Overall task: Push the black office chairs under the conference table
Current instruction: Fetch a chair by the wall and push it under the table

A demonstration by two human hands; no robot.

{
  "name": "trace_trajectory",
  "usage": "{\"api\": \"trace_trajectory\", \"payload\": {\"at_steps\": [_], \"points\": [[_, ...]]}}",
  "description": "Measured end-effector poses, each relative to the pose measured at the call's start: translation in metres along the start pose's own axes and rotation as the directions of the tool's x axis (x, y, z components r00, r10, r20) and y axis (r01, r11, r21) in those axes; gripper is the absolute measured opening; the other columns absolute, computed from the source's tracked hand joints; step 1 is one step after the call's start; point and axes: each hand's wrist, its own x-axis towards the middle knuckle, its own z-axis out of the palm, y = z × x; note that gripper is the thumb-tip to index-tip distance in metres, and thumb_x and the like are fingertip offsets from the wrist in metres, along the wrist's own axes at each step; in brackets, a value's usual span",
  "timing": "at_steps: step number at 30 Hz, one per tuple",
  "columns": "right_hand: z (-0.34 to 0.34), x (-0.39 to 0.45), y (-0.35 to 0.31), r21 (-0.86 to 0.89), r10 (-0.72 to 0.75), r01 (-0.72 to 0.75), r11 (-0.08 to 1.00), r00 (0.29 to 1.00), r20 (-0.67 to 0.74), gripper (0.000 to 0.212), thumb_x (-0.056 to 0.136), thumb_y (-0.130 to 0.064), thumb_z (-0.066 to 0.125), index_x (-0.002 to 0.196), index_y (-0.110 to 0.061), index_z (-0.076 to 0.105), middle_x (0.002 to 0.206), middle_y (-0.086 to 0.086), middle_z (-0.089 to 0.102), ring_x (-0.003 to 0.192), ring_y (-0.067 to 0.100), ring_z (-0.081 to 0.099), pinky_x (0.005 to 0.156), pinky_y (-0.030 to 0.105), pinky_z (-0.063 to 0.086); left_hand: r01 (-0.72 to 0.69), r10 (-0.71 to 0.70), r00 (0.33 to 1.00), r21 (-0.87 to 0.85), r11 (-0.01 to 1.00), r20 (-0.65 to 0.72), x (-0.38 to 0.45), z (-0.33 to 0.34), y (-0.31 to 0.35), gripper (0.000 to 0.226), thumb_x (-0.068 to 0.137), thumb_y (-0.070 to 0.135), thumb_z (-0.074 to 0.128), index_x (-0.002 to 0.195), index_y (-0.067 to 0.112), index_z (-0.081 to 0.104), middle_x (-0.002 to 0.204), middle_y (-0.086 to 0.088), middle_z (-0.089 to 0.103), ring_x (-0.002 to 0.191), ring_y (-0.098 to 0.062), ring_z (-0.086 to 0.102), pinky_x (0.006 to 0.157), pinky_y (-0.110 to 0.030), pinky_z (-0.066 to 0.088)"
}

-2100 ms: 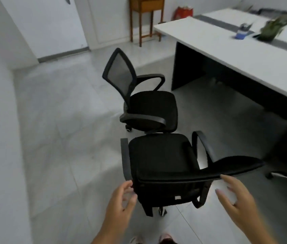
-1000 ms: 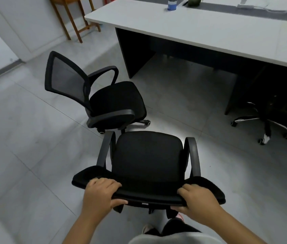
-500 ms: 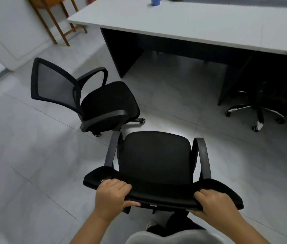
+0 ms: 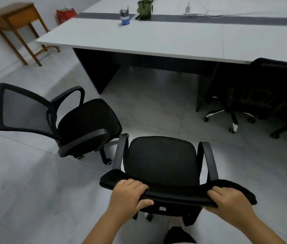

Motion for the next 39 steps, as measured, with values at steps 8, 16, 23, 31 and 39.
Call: {"api": "trace_trajectory", "payload": {"at_steps": [8, 16, 23, 31, 39], "points": [[0.014, 0.040, 0.060, -0.057, 0.007, -0.009, 0.998, 0.999, -0.043, 0.066, 0.092, -0.053, 0.024, 0.049, -0.015, 0.057, 0.040, -0.003, 0.048, 0.032, 0.014, 0.044, 0.034, 0.017, 0.033, -0.039, 0.038, 0.999, 0.028, 0.999, 0.018, 0.085, 0.020, -0.011, 0.049, 0.072, 0.065, 0.035, 0.069, 0.029, 0.068, 0.063, 0.018, 0.066, 0.057, 0.000, 0.061, 0.069, -0.020, 0.031], [0.030, 0.079, 0.137, -0.081, -0.021, 0.016, 0.997, 0.998, -0.056, 0.067, 0.092, -0.055, 0.024, 0.047, -0.016, 0.055, 0.040, -0.003, 0.046, 0.032, 0.012, 0.042, 0.035, 0.016, 0.031, -0.048, 0.055, 0.996, 0.089, 0.995, -0.076, 0.162, 0.054, -0.006, 0.051, 0.077, 0.063, 0.033, 0.064, 0.027, 0.066, 0.054, 0.015, 0.060, 0.049, -0.006, 0.056, 0.064, -0.021, 0.029], [0.044, 0.114, 0.198, -0.066, -0.067, 0.064, 0.996, 0.996, -0.053, 0.066, 0.091, -0.057, 0.023, 0.051, -0.017, 0.057, 0.043, -0.005, 0.049, 0.036, 0.012, 0.046, 0.036, 0.018, 0.036, -0.071, 0.086, 0.987, 0.107, 0.992, -0.138, 0.208, 0.074, -0.005, 0.054, 0.090, 0.053, 0.026, 0.071, 0.020, 0.063, 0.056, 0.009, 0.063, 0.049, -0.010, 0.058, 0.062, -0.024, 0.032], [0.059, 0.165, 0.256, -0.119, -0.032, 0.025, 0.993, 0.998, -0.060, 0.074, 0.085, -0.068, 0.017, 0.048, -0.016, 0.055, 0.042, -0.003, 0.047, 0.035, 0.013, 0.043, 0.036, 0.016, 0.031, -0.088, 0.101, 0.988, 0.108, 0.990, -0.119, 0.277, 0.083, -0.030, 0.066, 0.092, 0.055, 0.020, 0.058, 0.018, 0.062, 0.045, 0.008, 0.055, 0.038, -0.008, 0.051, 0.037, -0.017, 0.038], [0.084, 0.225, 0.321, -0.220, 0.033, -0.041, 0.975, 0.999, -0.036, 0.068, 0.079, -0.071, 0.025, 0.049, -0.017, 0.054, 0.047, -0.005, 0.049, 0.041, 0.012, 0.045, 0.040, 0.018, 0.033, -0.098, 0.107, 0.974, 0.055, 0.994, -0.198, 0.370, 0.115, -0.057, 0.069, 0.091, 0.056, 0.016, 0.057, 0.018, 0.061, 0.043, 0.005, 0.051, 0.037, -0.010, 0.048, 0.054, -0.024, 0.030]]}}
